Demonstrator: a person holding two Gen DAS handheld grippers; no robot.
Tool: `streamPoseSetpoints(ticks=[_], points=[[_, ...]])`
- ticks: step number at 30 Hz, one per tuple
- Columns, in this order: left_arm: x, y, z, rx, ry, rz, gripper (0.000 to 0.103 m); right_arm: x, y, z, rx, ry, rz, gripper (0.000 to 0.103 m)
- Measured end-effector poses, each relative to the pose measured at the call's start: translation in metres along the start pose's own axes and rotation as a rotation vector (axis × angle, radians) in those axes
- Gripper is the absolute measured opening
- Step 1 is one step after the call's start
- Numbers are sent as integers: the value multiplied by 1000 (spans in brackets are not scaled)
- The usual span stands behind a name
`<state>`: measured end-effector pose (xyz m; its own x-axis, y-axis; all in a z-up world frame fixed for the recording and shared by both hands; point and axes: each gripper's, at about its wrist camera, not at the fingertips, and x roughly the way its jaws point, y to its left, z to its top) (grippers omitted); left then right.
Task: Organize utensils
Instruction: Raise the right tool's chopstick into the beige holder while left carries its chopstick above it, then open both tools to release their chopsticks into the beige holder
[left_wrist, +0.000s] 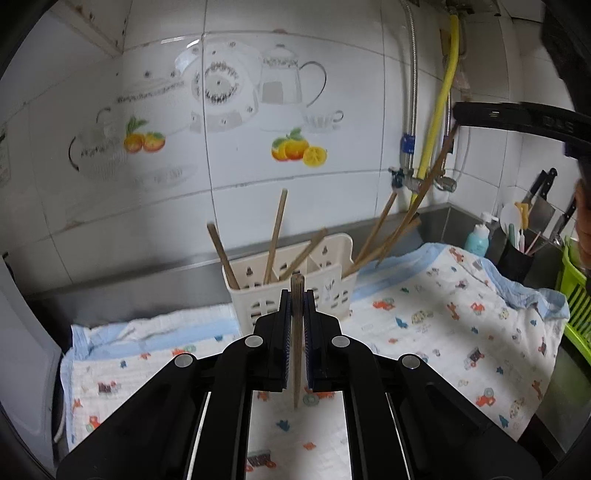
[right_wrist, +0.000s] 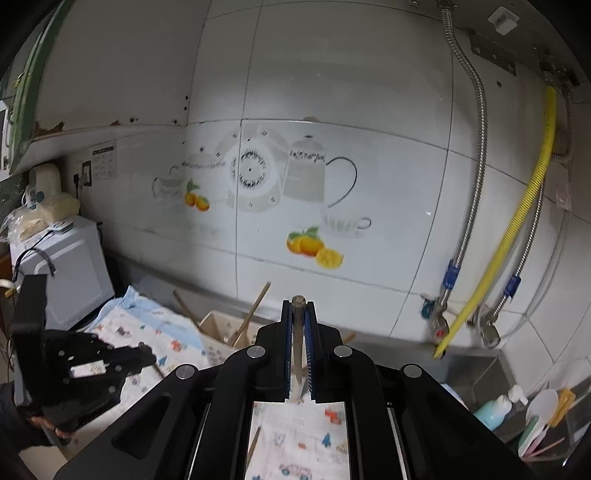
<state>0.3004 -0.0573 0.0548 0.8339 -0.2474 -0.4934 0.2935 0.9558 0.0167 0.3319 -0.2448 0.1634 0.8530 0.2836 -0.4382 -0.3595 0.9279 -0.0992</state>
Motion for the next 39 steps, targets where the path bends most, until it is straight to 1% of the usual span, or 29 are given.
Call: streamPoseSetpoints(ticks=[8,11,13,17,21,25,27,29,31,33,37,39], points=[[-12,-2,32,33,-61,16,5,25,-1,20,29,-39,6,6],[-19,-1,49,44,-97,29,5,35,-2,25,44,-55,5,6],[-22,-2,58,50,-116,36,5,45,-3,25,59,-50,6,6],[-29,-3,79,58,-161,45,5,72,-7,16,114,-20,36,6],[-34,-7,96,70,-197,46,5,94,-3,1,112,20,37,6],[-37,-8,113,90,-246,67,5,106,-2,-11,102,53,36,7],[-35,-7,122,83,-263,74,5,109,-3,-14,101,58,33,7],[-31,-7,130,89,-292,98,5,112,-3,-16,101,65,36,7],[-25,-5,135,70,-301,90,5,113,-4,-17,94,64,34,7],[-17,-2,138,55,-312,100,5,113,-4,-17,92,65,35,7],[7,9,136,12,-305,105,5,115,-5,-18,86,63,35,7],[19,15,131,-3,-288,122,5,115,-6,-19,86,66,39,7]])
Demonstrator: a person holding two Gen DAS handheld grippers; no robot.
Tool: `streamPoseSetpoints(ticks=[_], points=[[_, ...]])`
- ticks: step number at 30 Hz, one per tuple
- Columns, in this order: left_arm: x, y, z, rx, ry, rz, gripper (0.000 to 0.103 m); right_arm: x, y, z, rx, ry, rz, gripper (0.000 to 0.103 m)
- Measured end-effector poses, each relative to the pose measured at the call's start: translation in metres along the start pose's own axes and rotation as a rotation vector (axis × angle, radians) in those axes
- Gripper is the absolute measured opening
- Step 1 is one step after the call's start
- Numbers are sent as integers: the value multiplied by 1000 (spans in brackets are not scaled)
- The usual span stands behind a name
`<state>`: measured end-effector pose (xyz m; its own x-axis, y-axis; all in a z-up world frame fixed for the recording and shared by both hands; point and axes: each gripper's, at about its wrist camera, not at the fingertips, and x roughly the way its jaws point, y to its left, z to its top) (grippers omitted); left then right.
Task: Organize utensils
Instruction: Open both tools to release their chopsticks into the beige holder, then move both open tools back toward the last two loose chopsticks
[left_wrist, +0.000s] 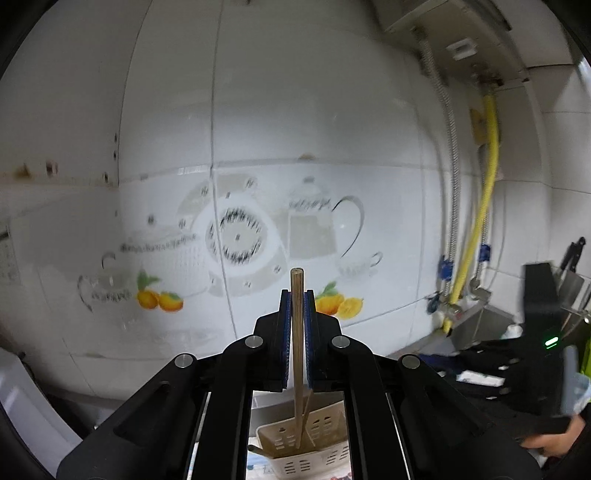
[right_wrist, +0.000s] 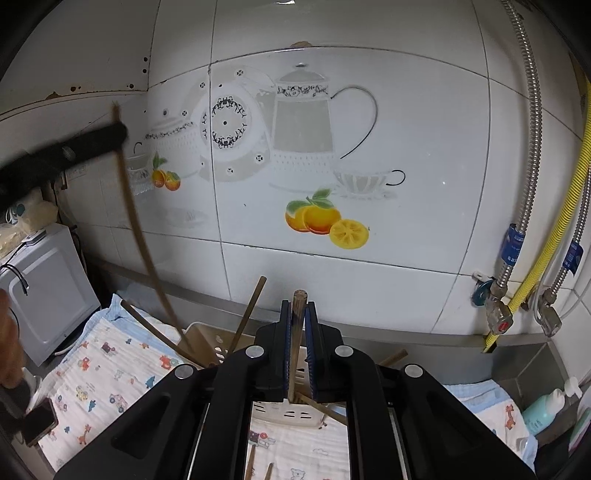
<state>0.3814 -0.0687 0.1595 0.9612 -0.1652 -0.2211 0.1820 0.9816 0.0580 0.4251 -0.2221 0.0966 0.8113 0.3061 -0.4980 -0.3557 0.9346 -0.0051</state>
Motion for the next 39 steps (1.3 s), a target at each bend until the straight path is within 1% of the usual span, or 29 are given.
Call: streamPoseSetpoints(ticks=[4,8,10,11,13,15,17,20,24,26,28,30,32,36,37,38,39], points=[[19,11,-18,-38,51,15,5,1,0,-2,-5,0,-3,8],[27,19,-28,-70,85,3,6,0,1,-2,-10,-3,-8,8],[30,19,-32,-69,102,3,6,-1,0,-2,-6,-5,-11,10],[32,19,-34,-64,110,-8,6,-2,0,-2,-5,-7,-10,12],[34,16,-37,-54,120,-2,6,-7,0,-2,-6,-15,-18,13],[35,16,-38,-56,131,-2,7,-12,1,-2,-10,-19,-19,19],[36,17,-40,-57,137,-1,7,-21,3,-4,-21,-34,-32,22],[34,18,-40,-66,143,-1,7,-35,4,-7,-24,-38,-29,27],[20,19,-41,-82,145,-13,8,-54,5,-18,-20,-40,-23,28],[8,18,-44,-81,144,-16,10,-65,7,-30,-14,-34,-21,29],[-4,17,-49,-82,148,-16,11,-73,8,-43,-4,-20,-12,32],[-17,17,-57,-87,157,-15,12,-81,9,-62,9,8,-2,32],[-29,17,-67,-91,171,-17,16,-90,13,-85,12,36,5,32],[-53,17,-90,-106,199,-22,18,-99,17,-129,40,88,26,32],[-57,18,-95,-111,210,-23,21,-101,19,-141,46,102,28,32],[-62,18,-101,-119,221,-27,28,-103,21,-157,55,122,32,32],[-70,17,-111,-124,228,-32,31,-104,24,-168,56,136,34,32]])
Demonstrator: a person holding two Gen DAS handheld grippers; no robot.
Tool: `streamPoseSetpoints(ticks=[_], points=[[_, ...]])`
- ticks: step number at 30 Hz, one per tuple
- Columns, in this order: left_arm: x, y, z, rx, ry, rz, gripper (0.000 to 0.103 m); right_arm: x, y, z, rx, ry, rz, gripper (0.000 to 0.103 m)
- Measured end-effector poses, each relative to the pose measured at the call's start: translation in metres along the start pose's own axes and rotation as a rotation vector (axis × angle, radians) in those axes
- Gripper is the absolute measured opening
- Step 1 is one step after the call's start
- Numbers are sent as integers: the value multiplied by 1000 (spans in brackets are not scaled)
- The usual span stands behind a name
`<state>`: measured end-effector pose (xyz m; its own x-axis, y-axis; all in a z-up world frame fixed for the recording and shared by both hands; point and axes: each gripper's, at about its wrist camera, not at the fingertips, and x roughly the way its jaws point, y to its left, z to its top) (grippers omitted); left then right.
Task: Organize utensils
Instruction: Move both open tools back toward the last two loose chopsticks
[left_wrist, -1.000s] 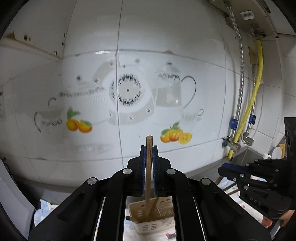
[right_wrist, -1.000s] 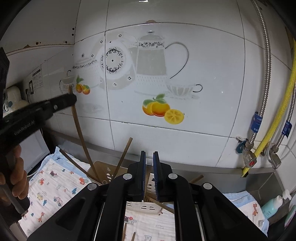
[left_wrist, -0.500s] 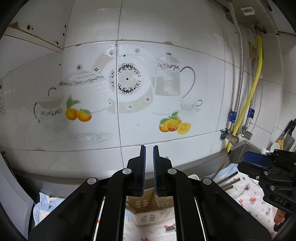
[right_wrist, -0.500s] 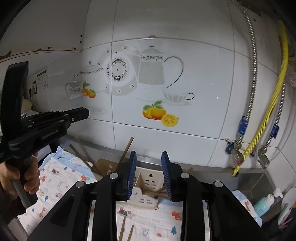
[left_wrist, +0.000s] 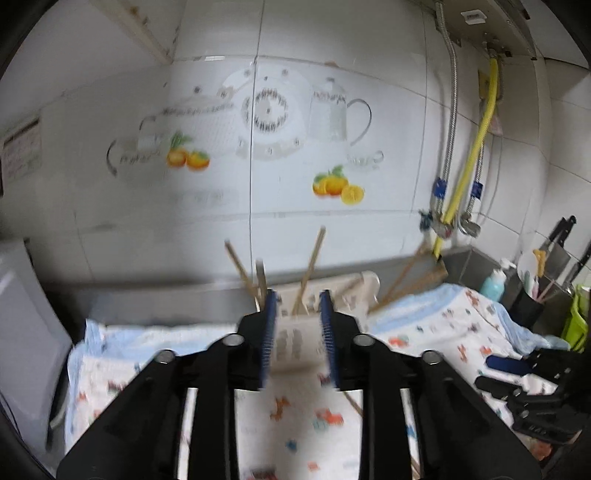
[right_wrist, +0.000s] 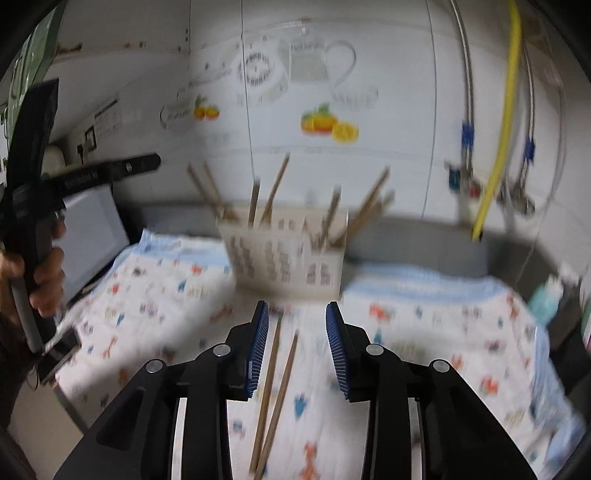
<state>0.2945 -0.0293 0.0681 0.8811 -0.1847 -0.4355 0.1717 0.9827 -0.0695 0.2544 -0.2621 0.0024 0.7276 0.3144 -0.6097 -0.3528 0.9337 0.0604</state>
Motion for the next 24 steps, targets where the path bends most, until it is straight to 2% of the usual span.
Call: streamPoseSetpoints(ticks=[3,4,7,10,12,19,21,23,24], points=[[-10,-2,-24,17,24,12,39,2,9,-37,-4,41,-6,32],[-13,-1,-32,10,40,5,45,2,11,-47,-3,51,-6,32],[-23,2,-51,-9,55,-1,48,3,20,-79,3,89,10,32],[-30,11,-70,-57,74,1,59,3,28,-107,14,120,19,32],[-33,15,-80,-88,86,-12,59,6,30,-121,33,141,23,32],[-39,20,-108,-119,126,7,61,20,36,-148,34,197,25,30],[-39,21,-116,-120,138,24,61,25,37,-153,32,207,20,25],[-39,24,-119,-135,151,24,71,30,35,-155,41,218,24,24],[-40,25,-122,-141,153,27,71,31,34,-156,43,220,20,23]])
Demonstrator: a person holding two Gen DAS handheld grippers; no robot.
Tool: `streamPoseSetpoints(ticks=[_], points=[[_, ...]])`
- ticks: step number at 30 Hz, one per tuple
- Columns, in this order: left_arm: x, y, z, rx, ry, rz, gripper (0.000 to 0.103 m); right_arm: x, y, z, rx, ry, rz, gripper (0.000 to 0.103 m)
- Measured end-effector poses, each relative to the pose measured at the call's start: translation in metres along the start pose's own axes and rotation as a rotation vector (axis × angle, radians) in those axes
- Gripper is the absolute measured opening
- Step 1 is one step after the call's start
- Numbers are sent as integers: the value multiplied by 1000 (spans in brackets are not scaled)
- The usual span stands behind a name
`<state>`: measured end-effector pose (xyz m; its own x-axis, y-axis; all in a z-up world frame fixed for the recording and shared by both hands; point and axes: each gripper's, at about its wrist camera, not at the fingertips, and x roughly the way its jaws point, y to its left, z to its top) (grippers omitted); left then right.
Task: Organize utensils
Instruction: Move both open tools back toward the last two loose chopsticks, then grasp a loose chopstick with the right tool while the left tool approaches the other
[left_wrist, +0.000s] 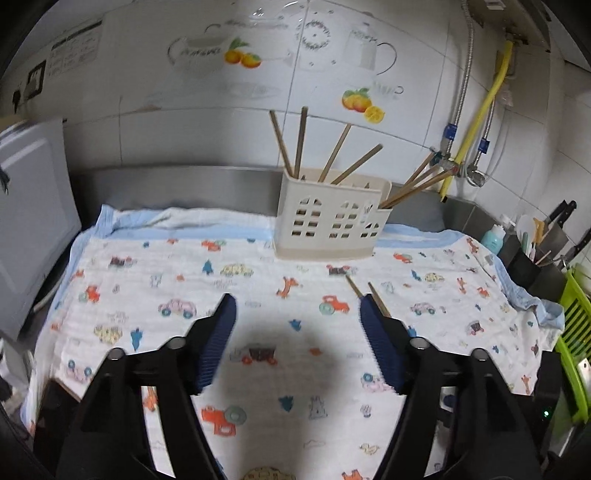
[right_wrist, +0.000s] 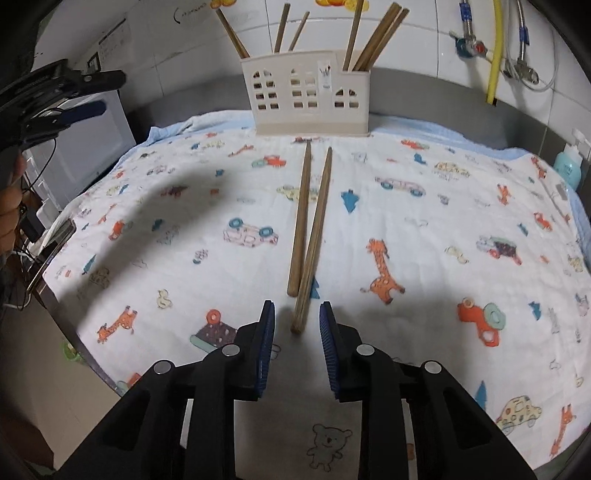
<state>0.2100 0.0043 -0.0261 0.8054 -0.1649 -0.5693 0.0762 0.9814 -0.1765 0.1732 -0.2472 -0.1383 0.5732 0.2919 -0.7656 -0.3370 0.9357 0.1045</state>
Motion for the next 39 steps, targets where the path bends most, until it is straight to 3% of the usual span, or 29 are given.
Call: streamPoseSetpoints(ticks=[3,12,21,25,33,39], points=[[1,3,-6,-4,6,6,71,2,-6,0,10,-3,-4,16],[10,5,-23,-3,40,56,81,3,-34,10,51,-9,-60,15],[17,0,-35,-2,71,56,81,15,-26,20,9,0,-52,16],[21,-7,-41,-1,88,46,81,16,-26,19,-12,-11,-73,9],[34,-36,-59,26,138,15,81,2,-38,14,26,-40,-45,7],[47,-82,-79,84,171,-22,79,-13,-47,7,54,-62,-22,7]])
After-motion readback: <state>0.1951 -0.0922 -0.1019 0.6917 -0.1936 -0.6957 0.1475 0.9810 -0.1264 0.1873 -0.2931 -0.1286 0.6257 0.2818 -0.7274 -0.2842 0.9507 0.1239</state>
